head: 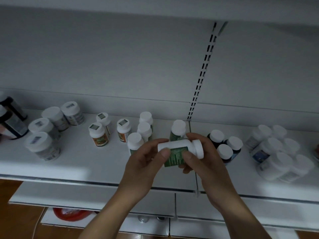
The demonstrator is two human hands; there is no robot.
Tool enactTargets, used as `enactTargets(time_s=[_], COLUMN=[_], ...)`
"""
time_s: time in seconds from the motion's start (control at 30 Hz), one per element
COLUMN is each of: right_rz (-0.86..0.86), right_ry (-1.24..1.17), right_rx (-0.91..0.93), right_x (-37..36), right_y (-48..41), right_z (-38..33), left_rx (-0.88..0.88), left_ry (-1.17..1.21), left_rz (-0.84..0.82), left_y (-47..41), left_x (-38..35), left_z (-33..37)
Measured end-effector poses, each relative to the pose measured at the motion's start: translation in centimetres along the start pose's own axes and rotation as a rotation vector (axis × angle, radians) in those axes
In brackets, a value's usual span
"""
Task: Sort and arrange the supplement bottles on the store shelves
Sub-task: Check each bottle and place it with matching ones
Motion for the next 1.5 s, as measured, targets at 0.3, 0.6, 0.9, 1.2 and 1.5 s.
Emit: enactTargets(time_s=[0.3, 0.6, 0.9, 1.2, 1.5], right_rz=[0.011, 0.053, 0.066, 0.021, 0.014], right_ry=[-0.056, -0.127, -0.148, -0.133, -0.111], right_rx=[-0.011, -0.047, -0.045, -0.039, -0.035], right_x=[-0.1, -0.2, 0.0, -0.3, -0.4], right_y=[-0.4, -1.0, -1.1, -1.0, -1.0], right_z=[0.0, 0.4, 0.5, 0.8, 1.0], left_rx=[-0.063, -0.096, -0.059, -0.012, 0.075], left_ry=[0.063, 0.034, 0.038, -0.011, -0.025], left_rz=[-0.033, -0.06, -0.106, -0.044, 0.07], left_y=[-0.3, -0.5, -0.6, -0.5, -0.3], left_x=[-0.1, 0.1, -0.3, 0.4, 0.8], left_z=[0.5, 0.8, 0.2, -0.1, -0.8])
Point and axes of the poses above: each hand's wrist, its own y-axis away from the middle knuckle, its own x-axis out of the back of the hand, z = x × y, the point moved 10 cm from there along -y, towards the middle knuckle, and after that the axes turned 3 degrees about x, right-handed, at the moved point
